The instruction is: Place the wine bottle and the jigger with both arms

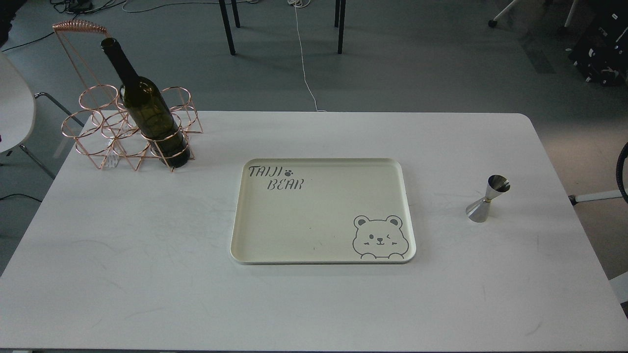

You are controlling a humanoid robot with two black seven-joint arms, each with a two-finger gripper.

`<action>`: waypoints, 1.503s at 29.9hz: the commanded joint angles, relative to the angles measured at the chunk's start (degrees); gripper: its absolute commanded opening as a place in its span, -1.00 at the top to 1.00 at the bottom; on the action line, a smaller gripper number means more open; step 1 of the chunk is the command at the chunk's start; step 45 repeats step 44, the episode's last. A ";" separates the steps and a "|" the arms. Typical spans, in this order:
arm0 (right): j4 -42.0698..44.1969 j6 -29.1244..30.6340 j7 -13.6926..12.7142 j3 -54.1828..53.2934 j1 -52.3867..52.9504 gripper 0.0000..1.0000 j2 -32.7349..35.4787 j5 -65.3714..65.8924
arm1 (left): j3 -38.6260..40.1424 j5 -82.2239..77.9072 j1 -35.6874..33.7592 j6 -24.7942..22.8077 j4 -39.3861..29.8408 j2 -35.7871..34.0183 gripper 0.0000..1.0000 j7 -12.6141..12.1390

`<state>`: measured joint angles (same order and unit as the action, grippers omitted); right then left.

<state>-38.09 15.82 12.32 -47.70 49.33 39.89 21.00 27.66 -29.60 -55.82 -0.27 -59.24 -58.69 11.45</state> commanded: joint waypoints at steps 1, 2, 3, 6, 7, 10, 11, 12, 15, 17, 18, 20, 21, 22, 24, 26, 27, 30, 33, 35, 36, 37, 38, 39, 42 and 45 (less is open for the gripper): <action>2.14 0.08 -0.01 -0.12 -0.29 -0.97 -0.07 -2.27 | -0.15 11.55 1.32 -2.36 0.43 -0.90 -0.96 -0.02; 2.75 0.08 -0.10 -0.03 -0.29 -0.97 -0.07 -3.94 | -0.15 14.71 1.85 -3.24 0.79 -0.90 -0.96 0.06; 3.20 0.08 -0.36 -0.03 -0.38 -0.97 -0.16 -5.95 | -0.15 18.05 2.55 -4.20 1.05 -0.90 -0.96 0.06; 5.48 0.87 -0.89 0.59 -0.64 -0.98 -0.16 -12.37 | -0.24 31.57 5.01 -7.80 2.10 -0.73 -0.96 0.41; 6.27 0.96 -0.98 0.59 -0.90 -0.97 -0.25 -13.96 | -0.15 35.62 5.63 -9.29 2.63 -0.64 -0.96 0.42; 8.20 1.14 -1.59 0.33 -1.52 -0.98 -0.69 -18.44 | -0.24 46.97 7.30 -16.49 6.31 0.32 -0.96 0.50; 8.82 1.49 -1.94 0.24 -1.61 -0.98 -1.04 -20.37 | -0.24 49.79 7.48 -19.39 8.24 1.29 -0.96 0.50; 9.35 1.92 -2.21 0.32 -1.70 -0.98 -1.39 -22.30 | -0.06 51.90 7.57 -21.24 10.17 2.34 -0.96 0.50; 11.28 2.46 -3.09 0.15 -2.57 -0.98 -3.76 -28.81 | 0.03 56.39 8.36 -23.72 15.62 5.94 -0.96 0.59; 12.51 2.63 -3.18 0.06 -3.01 -0.98 -5.52 -31.19 | 0.29 58.07 9.41 -24.42 18.88 8.32 -0.96 0.59; 13.04 2.72 -3.18 0.06 -3.28 -0.98 -6.05 -31.63 | 0.29 58.86 9.76 -25.12 20.11 9.28 -0.96 0.59; 14.09 4.20 -3.18 -0.11 -3.98 -0.98 -7.19 -31.73 | 0.55 61.05 10.73 -27.49 22.22 10.87 -0.96 0.59; 14.62 5.17 -3.00 -0.12 -4.24 -0.98 -7.63 -31.73 | 0.73 61.93 11.17 -27.73 22.84 11.49 -0.96 0.42; 15.32 6.40 -3.00 -0.20 -4.51 -0.98 -8.15 -31.90 | 1.25 62.55 11.61 -27.73 23.46 12.45 -0.96 0.33; 16.99 8.51 -3.00 -0.20 -4.77 -0.98 -9.12 -32.95 | 2.04 62.65 12.22 -27.73 25.04 14.47 -0.96 0.24; 18.83 10.01 -3.00 -0.20 -4.86 -0.98 -10.61 -34.44 | 3.45 62.56 12.23 -27.73 27.58 16.75 -0.96 0.07; 19.71 10.28 -3.00 -0.20 -4.86 -0.98 -11.58 -34.97 | 4.24 62.56 12.23 -27.73 28.81 17.72 -0.96 -0.02; 20.86 10.37 -2.83 -0.64 -4.86 -0.98 -13.25 -35.68 | 5.12 62.47 12.31 -27.73 30.32 19.31 -0.97 -0.02; 20.87 10.54 -2.74 -1.87 -4.95 -0.98 -13.52 -35.68 | 5.12 62.47 12.31 -27.73 30.32 19.66 -0.97 -0.02; 20.87 10.89 -2.56 -1.96 -5.04 -0.98 -13.52 -35.68 | 5.12 62.47 12.31 -27.73 30.41 19.75 -0.97 -0.02; 20.87 11.07 -2.56 -1.79 -5.04 -0.98 -13.52 -35.68 | 5.12 62.47 12.31 -27.73 30.41 19.75 -0.97 -0.02; 20.87 11.24 -2.56 -1.44 -5.12 -0.98 -13.52 -35.59 | 5.12 62.38 12.31 -27.73 30.41 19.75 -0.97 -0.02; 20.87 11.42 -2.65 -1.09 -5.12 -0.98 -13.52 -35.59 | 5.12 62.38 12.31 -27.73 30.41 19.84 -0.97 -0.02; 20.87 11.60 -2.65 -1.00 -5.12 -0.98 -13.52 -35.51 | 5.12 62.21 12.31 -27.73 30.49 19.75 -0.97 0.06; 20.78 12.18 -2.65 -0.91 -5.12 -0.98 -13.52 -35.33 | 5.04 62.03 12.32 -27.73 30.58 19.84 -0.97 0.06; 20.69 12.18 -2.65 -0.91 -5.04 -0.98 -13.43 -35.24 | 4.95 61.94 12.32 -27.73 30.50 19.84 -0.97 0.06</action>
